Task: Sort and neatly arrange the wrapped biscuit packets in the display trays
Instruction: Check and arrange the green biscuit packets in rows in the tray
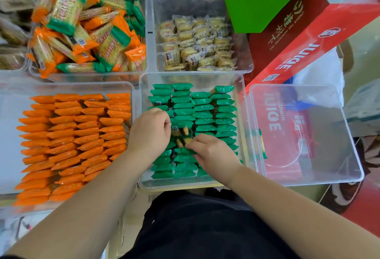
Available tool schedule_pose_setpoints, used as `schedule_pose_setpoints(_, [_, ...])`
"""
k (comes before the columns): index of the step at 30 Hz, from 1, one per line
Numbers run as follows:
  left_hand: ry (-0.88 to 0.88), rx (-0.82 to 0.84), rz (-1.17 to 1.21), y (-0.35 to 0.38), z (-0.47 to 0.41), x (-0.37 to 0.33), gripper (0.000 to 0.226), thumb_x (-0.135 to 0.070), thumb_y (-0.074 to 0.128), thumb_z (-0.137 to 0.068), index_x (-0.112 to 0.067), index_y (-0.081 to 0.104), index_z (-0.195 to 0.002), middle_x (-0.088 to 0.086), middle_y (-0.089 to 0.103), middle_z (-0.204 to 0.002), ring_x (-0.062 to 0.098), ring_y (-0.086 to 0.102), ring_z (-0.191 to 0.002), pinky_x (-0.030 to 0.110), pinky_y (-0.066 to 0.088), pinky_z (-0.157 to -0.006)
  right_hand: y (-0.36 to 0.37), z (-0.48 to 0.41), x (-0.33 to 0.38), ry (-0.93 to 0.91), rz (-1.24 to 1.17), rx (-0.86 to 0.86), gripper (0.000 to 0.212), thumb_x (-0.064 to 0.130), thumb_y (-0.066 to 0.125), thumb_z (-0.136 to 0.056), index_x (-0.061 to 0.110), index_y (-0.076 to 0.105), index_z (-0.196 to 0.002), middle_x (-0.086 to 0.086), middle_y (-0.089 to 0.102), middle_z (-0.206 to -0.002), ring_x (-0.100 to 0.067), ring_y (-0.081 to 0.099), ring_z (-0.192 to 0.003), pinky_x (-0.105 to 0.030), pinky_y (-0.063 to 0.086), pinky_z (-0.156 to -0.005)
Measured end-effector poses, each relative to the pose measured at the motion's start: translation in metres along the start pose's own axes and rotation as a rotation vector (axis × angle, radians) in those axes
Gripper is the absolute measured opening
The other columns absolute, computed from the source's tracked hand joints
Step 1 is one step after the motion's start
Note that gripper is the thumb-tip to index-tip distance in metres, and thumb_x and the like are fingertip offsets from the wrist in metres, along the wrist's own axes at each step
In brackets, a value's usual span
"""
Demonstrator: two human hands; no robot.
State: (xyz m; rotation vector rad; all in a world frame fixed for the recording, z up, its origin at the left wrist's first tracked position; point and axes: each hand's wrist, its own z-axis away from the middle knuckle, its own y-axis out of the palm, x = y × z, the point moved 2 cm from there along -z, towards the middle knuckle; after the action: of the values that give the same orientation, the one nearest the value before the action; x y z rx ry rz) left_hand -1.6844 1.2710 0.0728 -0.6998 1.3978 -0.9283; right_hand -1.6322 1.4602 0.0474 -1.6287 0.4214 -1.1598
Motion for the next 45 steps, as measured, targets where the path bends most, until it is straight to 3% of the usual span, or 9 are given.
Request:
schedule_pose_setpoints(4, [-0.095, -0.044, 0.094, -0.026, 0.014, 0.004, 0.006, -0.013, 0.067, -0.091, -0.012, 0.072, -0.087, 0.002, 0.070, -0.081, 0.019, 0.063, -0.071, 0.034, 0.053, -0.065, 0.016, -0.007, -0.005, 0.004, 0.107, 0.047, 0.032, -0.008, 0.072, -0.072, 0.010, 0.074, -0.098, -0.007, 0.062, -0.087, -0.032, 0.060, -0.079, -0.045, 0.057, -0.063])
schedule_pose_setpoints(11, [-0.284, -0.189, 0.272, -0.062, 0.047, 0.017, 0.005, -0.011, 0.069, -0.089, -0.013, 0.072, -0.084, -0.008, 0.066, -0.074, 0.001, 0.058, -0.070, 0.017, 0.041, -0.060, 0.025, -0.019, -0.007, -0.010, 0.372, 0.030, 0.022, 0.011, 0.079, -0.072, 0.021, 0.075, -0.091, 0.000, 0.062, -0.087, -0.028, 0.055, -0.089, -0.038, 0.049, -0.075])
schedule_pose_setpoints(21, [-0.518, -0.174, 0.609, -0.052, 0.097, 0.030, 0.012, -0.015, 0.070, -0.091, -0.022, 0.072, -0.080, -0.004, 0.073, -0.077, 0.009, 0.068, -0.076, 0.042, 0.059, -0.070, 0.012, -0.009, 0.004, 0.099, 0.441, 0.314, 0.057, 0.050, 0.035, -0.103, 0.021, 0.040, -0.153, 0.006, 0.049, -0.148, -0.027, 0.031, -0.141, -0.047, 0.026, -0.110])
schedule_pose_setpoints(24, [-0.581, -0.157, 0.770, -0.051, 0.102, 0.025, 0.010, -0.012, 0.069, -0.092, -0.016, 0.072, -0.084, -0.003, 0.075, -0.079, 0.012, 0.071, -0.076, 0.044, 0.060, -0.073, -0.008, -0.007, 0.015, 0.182, 0.221, 0.220, 0.051, 0.047, 0.038, -0.104, 0.024, 0.047, -0.149, 0.008, 0.051, -0.147, -0.020, 0.036, -0.138, -0.041, 0.028, -0.110])
schedule_pose_setpoints(27, [-0.604, -0.148, 0.942, -0.053, 0.107, 0.014, 0.008, -0.004, 0.066, -0.092, -0.006, 0.070, -0.086, 0.008, 0.076, -0.083, 0.019, 0.074, -0.078, 0.035, 0.057, -0.070, -0.037, 0.000, 0.035, 0.468, -0.457, 0.115, 0.036, 0.037, 0.048, -0.104, 0.025, 0.061, -0.136, 0.010, 0.063, -0.132, -0.008, 0.055, -0.124, -0.032, 0.042, -0.107])
schedule_pose_setpoints(30, [-0.602, -0.075, 1.079, -0.055, 0.112, 0.005, 0.004, 0.000, 0.064, -0.092, 0.001, 0.067, -0.090, 0.017, 0.074, -0.090, 0.024, 0.074, -0.079, 0.030, 0.057, -0.066, -0.059, 0.013, 0.050, 0.642, -0.904, 0.016, 0.020, 0.021, 0.054, -0.103, 0.028, 0.070, -0.112, 0.009, 0.074, -0.099, -0.009, 0.070, -0.093, -0.028, 0.055, -0.078])
schedule_pose_setpoints(37, [-0.523, 0.066, 1.144, -0.060, 0.119, -0.013, 0.012, 0.010, 0.060, -0.090, 0.001, 0.065, -0.095, 0.024, 0.071, -0.097, 0.029, 0.070, -0.080, 0.046, 0.053, -0.079, -0.096, 0.035, 0.057, 0.653, -1.030, -0.116, 0.010, 0.010, 0.066, -0.094, 0.013, 0.075, -0.089, 0.004, 0.068, -0.067, -0.005, 0.061, -0.065, -0.025, 0.047, -0.063])
schedule_pose_setpoints(43, [-0.520, 0.058, 1.017, -0.063, 0.113, -0.015, 0.021, -0.010, 0.062, -0.097, -0.013, 0.076, -0.082, 0.013, 0.074, -0.088, 0.019, 0.063, -0.074, 0.036, 0.054, -0.068, -0.098, 0.039, 0.054, 0.634, -1.016, -0.158, 0.020, 0.008, 0.064, -0.095, 0.013, 0.071, -0.076, -0.002, 0.059, -0.069, -0.011, 0.051, -0.064, -0.028, 0.043, -0.062])
schedule_pose_setpoints(45, [-0.502, 0.070, 1.023, -0.062, 0.112, -0.015, 0.021, -0.013, 0.061, -0.097, -0.011, 0.076, -0.082, 0.019, 0.072, -0.091, 0.024, 0.062, -0.078, 0.043, 0.054, -0.072, -0.095, 0.040, 0.050, 0.651, -1.137, -0.114, 0.016, 0.012, 0.064, -0.095, 0.010, 0.069, -0.080, -0.010, 0.057, -0.079, -0.018, 0.050, -0.073, -0.028, 0.042, -0.063])
